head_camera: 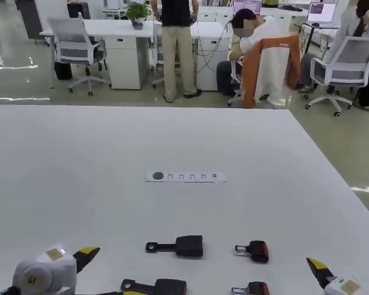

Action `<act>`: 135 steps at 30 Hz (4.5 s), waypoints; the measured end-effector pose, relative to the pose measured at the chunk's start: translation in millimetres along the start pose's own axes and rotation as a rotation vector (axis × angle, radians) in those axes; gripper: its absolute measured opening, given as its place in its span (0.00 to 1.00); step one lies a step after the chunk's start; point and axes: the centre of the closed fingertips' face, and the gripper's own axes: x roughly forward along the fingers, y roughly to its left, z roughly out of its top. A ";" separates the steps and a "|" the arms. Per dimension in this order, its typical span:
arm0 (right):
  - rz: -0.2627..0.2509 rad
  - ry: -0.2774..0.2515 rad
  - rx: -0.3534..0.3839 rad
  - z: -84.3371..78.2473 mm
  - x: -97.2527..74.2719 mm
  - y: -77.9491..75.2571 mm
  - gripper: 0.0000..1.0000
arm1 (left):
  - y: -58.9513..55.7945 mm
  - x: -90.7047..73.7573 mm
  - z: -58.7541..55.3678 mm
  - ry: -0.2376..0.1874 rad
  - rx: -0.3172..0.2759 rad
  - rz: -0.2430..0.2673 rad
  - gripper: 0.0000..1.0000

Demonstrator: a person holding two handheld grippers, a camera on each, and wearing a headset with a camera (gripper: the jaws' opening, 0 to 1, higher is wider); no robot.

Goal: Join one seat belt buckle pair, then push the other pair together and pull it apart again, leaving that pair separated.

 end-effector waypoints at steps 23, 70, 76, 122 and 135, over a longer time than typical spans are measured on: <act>0.039 0.042 0.014 -10.2 33.1 -0.5 0.97 | 7.0 26.1 -7.5 0.057 -0.004 -0.030 0.99; 0.266 0.201 0.010 -58.7 78.5 22.1 0.91 | -11.6 95.4 -52.4 0.229 0.127 -0.234 0.89; 0.312 0.220 0.010 -63.5 82.5 24.2 0.91 | -14.3 102.2 -64.3 0.278 0.191 -0.300 0.86; 0.706 0.454 -0.279 -110.6 62.0 17.8 0.43 | -32.5 129.1 -108.3 0.455 0.576 -0.519 0.37; 0.767 0.543 -0.406 -114.8 68.1 14.9 0.34 | -28.5 130.0 -109.2 0.467 0.542 -0.475 0.35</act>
